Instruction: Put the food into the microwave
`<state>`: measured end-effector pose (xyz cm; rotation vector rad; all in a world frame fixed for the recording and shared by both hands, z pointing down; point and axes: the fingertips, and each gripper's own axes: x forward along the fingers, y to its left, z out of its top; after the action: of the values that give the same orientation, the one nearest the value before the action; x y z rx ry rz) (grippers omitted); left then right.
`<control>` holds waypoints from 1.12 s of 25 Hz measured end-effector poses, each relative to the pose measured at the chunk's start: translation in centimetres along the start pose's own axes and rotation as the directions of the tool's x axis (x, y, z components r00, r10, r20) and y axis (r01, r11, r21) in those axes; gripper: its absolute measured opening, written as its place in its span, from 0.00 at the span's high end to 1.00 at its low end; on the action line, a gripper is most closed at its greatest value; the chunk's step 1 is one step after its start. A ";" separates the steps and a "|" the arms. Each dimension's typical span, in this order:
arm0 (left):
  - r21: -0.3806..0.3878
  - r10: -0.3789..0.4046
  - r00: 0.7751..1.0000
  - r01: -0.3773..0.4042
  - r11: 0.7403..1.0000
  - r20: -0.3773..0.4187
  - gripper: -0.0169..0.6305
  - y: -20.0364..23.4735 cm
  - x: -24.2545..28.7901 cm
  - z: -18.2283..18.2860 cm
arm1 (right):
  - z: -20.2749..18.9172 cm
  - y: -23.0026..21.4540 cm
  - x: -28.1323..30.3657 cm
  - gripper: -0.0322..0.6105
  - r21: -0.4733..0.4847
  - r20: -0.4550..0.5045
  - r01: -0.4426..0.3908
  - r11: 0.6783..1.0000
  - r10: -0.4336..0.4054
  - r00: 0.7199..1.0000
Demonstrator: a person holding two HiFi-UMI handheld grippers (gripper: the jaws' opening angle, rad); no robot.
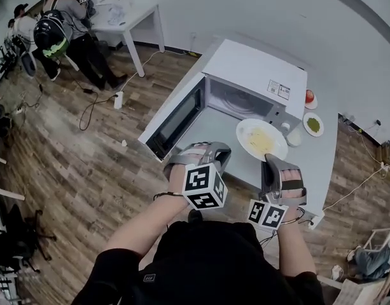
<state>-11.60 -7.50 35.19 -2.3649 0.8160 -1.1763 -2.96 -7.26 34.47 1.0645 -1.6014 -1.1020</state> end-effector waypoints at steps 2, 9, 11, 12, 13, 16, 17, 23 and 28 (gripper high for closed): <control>-0.009 0.006 1.000 -0.006 1.000 0.002 0.96 0.7 -0.9 -1.4 | 1.9 0.4 0.6 0.88 -0.002 0.006 -0.007 1.000 0.007 1.000; -0.048 -0.011 1.000 0.012 0.999 0.018 0.96 1.7 -1.6 -3.5 | 5.0 1.6 3.4 0.88 -0.018 0.018 -0.045 0.999 0.045 0.999; -0.068 -0.018 1.000 0.019 0.997 0.022 0.96 1.9 -1.1 -3.6 | 5.1 2.0 4.3 0.88 -0.018 0.024 -0.056 0.998 0.057 0.998; -0.074 -0.021 1.000 0.022 0.997 0.022 0.96 2.1 -0.8 -3.6 | 5.0 2.1 4.7 0.88 -0.017 0.024 -0.062 0.998 0.063 0.998; -0.077 -0.023 1.000 0.024 0.997 0.021 0.96 2.2 -0.5 -3.7 | 4.9 2.2 5.2 0.88 -0.016 0.024 -0.067 0.998 0.068 0.997; -0.083 -0.022 1.000 0.023 0.996 0.014 0.96 3.2 0.4 -4.0 | 4.4 2.4 6.8 0.88 -0.021 0.025 -0.080 0.997 0.081 0.996; -0.087 -0.022 1.000 0.023 0.996 0.009 0.96 3.6 0.9 -4.2 | 4.3 2.5 7.5 0.88 -0.023 0.026 -0.084 0.996 0.085 0.996; -0.107 -0.015 1.000 0.012 0.994 -0.022 0.96 6.0 4.3 -4.9 | 2.4 2.7 11.8 0.88 -0.029 0.035 -0.098 0.995 0.100 0.994; -0.112 -0.005 0.999 0.001 0.994 -0.032 0.96 7.8 7.6 -5.3 | 0.8 3.8 16.2 0.88 -0.057 0.033 -0.105 0.993 0.107 0.994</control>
<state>-14.81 -18.68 38.42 -2.4431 0.9122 -1.2021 -8.14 -21.63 41.12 0.9175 -1.6271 -1.0931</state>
